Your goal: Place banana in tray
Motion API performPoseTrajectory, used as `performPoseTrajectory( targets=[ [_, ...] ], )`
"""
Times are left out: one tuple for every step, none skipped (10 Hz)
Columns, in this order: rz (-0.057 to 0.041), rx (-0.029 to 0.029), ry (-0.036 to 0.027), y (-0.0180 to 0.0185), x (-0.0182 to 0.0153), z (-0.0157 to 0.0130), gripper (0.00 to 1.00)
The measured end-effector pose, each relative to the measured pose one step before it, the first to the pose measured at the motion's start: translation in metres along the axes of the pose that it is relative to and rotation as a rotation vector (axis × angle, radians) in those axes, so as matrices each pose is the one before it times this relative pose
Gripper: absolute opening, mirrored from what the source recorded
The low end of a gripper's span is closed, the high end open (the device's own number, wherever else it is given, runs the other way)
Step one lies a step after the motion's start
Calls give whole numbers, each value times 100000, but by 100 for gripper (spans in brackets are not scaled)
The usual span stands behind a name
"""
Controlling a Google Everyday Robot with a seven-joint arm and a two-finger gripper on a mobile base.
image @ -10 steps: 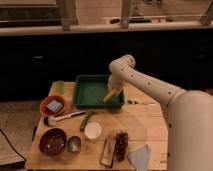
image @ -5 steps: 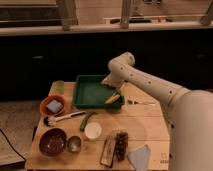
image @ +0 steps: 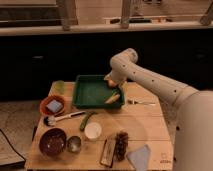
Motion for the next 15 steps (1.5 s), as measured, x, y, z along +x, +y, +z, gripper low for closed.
performPoseTrajectory(
  targets=[
    [1838, -533, 279, 277, 321, -189, 80],
    [2605, -826, 631, 516, 595, -321, 80],
    [2684, -879, 542, 422, 482, -292, 80],
    [214, -113, -84, -82, -74, -37, 80],
    [-276, 89, -243, -193, -186, 37, 80],
    [47, -26, 131, 57, 77, -23, 80],
    [216, -75, 131, 155, 129, -7, 80],
    [-43, -33, 61, -10, 10, 4, 80],
    [-115, 16, -36, -66, -53, 18, 80],
    [-149, 39, -42, -93, -69, 7, 80],
    [23, -17, 15, 22, 17, 2, 80],
    [16, -15, 23, 25, 18, -1, 80],
    [-56, 8, -7, -33, -23, 8, 80],
    [7, -1, 0, 5, 4, -1, 80],
    [29, 3, 12, 14, 15, -3, 80]
  ],
)
